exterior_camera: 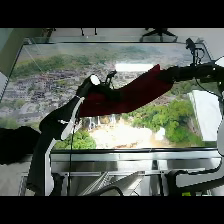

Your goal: Fold the shirts.

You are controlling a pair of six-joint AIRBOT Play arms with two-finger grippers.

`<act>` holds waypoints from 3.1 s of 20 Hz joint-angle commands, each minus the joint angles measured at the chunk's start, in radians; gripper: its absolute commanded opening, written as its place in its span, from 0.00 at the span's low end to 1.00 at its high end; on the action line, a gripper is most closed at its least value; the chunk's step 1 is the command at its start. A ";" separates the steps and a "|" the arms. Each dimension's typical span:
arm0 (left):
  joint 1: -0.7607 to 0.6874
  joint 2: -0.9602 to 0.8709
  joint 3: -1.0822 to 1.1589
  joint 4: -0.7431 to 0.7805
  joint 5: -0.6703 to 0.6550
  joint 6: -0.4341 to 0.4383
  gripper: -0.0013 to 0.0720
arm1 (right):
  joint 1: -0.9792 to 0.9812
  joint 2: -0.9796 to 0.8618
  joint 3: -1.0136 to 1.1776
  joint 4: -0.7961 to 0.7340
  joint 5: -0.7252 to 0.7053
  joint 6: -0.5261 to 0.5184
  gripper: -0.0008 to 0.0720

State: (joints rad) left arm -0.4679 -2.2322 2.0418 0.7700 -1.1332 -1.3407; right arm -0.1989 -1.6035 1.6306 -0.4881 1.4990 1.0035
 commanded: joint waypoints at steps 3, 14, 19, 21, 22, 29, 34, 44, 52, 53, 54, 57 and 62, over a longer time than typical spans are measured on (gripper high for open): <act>-0.031 0.037 0.001 -0.009 0.037 0.006 0.04 | 0.118 0.021 0.007 0.025 -0.034 0.040 0.04; 0.609 0.628 0.001 0.015 -0.372 -0.013 0.04 | 0.722 -0.245 0.005 0.261 -0.797 -0.084 0.04; 0.690 0.660 -0.013 0.014 -0.505 -0.011 0.04 | 0.954 -0.466 0.007 0.703 -1.126 -0.409 0.68; 0.695 0.690 -0.091 0.016 -0.477 -0.003 0.04 | 0.918 -0.459 0.007 0.684 -1.088 -0.417 0.67; 0.695 0.703 -0.133 0.016 -0.472 0.018 0.04 | 0.879 -0.441 0.007 0.650 -1.020 -0.415 0.67; 0.695 0.721 -0.306 0.015 -0.463 0.041 0.04 | 0.476 -0.235 0.007 -0.061 -0.552 0.122 0.74; 0.695 0.721 -0.314 0.015 -0.459 0.061 0.04 | 0.349 -0.294 0.006 -0.313 -0.364 0.298 0.91; 0.695 0.721 -0.314 0.016 -0.433 0.085 0.04 | 0.463 -0.447 0.009 -0.152 -0.448 0.164 0.81; 0.695 0.721 -0.314 0.016 -0.438 0.086 0.04 | 0.443 -0.293 0.162 -0.240 -0.302 0.179 0.04; 0.695 0.721 -0.314 0.016 -0.438 0.086 0.04 | 0.417 -0.233 0.196 -0.327 -0.300 0.235 0.04; 0.695 0.721 -0.314 0.016 -0.439 0.086 0.04 | 0.385 -0.177 0.231 -0.414 -0.294 0.297 0.03; 0.695 0.721 -0.314 0.016 -0.441 0.086 0.04 | 0.251 -0.026 0.312 -0.641 -0.265 0.473 0.03; 0.695 0.721 -0.314 0.016 -0.446 0.085 0.04 | -0.089 0.093 0.321 -0.744 -0.190 0.682 0.03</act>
State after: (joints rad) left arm 0.2264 -1.5112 1.7283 0.7853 -1.5784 -1.2552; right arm -0.1135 -1.5784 1.9362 -1.1374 1.2572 1.5372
